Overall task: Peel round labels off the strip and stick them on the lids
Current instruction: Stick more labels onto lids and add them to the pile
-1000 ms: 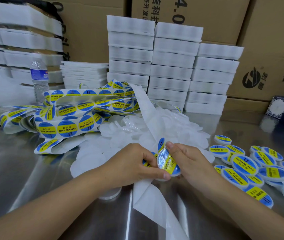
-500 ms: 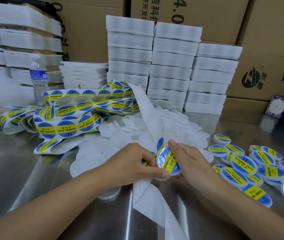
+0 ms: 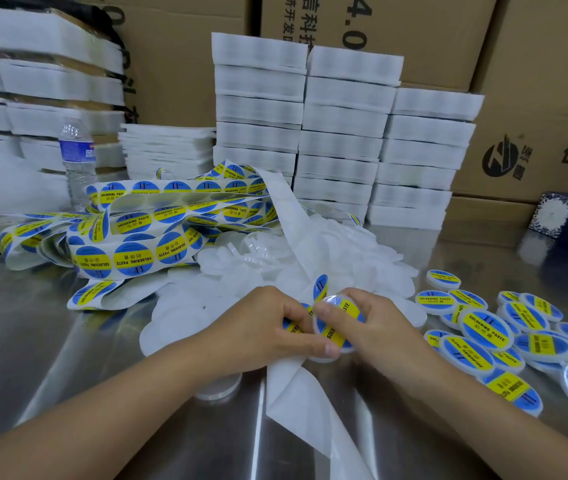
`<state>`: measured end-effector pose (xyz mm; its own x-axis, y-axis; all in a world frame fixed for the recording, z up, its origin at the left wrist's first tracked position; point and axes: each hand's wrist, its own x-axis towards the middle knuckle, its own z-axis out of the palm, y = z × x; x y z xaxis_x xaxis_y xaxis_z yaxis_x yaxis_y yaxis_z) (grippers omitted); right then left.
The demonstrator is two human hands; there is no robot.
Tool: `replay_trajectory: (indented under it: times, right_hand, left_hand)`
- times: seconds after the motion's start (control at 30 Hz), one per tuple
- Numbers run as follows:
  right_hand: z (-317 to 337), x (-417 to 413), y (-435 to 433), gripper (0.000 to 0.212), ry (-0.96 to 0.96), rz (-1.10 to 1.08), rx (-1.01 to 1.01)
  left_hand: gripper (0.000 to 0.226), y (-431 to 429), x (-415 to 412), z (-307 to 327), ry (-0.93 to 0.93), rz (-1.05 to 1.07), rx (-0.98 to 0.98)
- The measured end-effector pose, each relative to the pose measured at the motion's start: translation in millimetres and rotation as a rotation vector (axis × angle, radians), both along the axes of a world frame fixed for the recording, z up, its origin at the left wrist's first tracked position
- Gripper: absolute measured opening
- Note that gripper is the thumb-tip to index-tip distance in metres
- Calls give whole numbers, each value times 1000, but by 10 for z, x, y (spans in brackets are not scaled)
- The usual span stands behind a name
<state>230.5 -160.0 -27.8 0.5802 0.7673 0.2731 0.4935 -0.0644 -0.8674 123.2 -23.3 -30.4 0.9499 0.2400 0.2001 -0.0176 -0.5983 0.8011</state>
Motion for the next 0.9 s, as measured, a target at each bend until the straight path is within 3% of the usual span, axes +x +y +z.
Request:
replay_trajectory:
  times: [0.13, 0.2, 0.33, 0.43, 0.57, 0.8, 0.9]
  right_hand:
    - [-32, 23, -4, 21, -47, 34, -8]
    - [-22, 69, 1, 26, -111, -35, 13]
    - [118, 233, -46, 40, -282, -249, 31]
    - [247, 405, -157, 51, -401, -381, 87]
    - [338, 638, -315, 56, -663, -611, -159]
    - [354, 912, -507, 64, -679, -797, -482]
    - [345, 986, -569, 48, -638, -813, -678]
  left_hand:
    - [24, 4, -16, 21, -11, -13, -18]
    - [20, 6, -20, 37, -12, -3, 1]
    - [45, 21, 27, 42, -147, 177, -26]
    - [40, 17, 55, 48, -205, 252, -50]
    - [43, 33, 68, 31, -230, 236, -149]
    - [38, 54, 78, 40, -277, 187, -213]
    - [50, 54, 66, 53, -313, 141, -235]
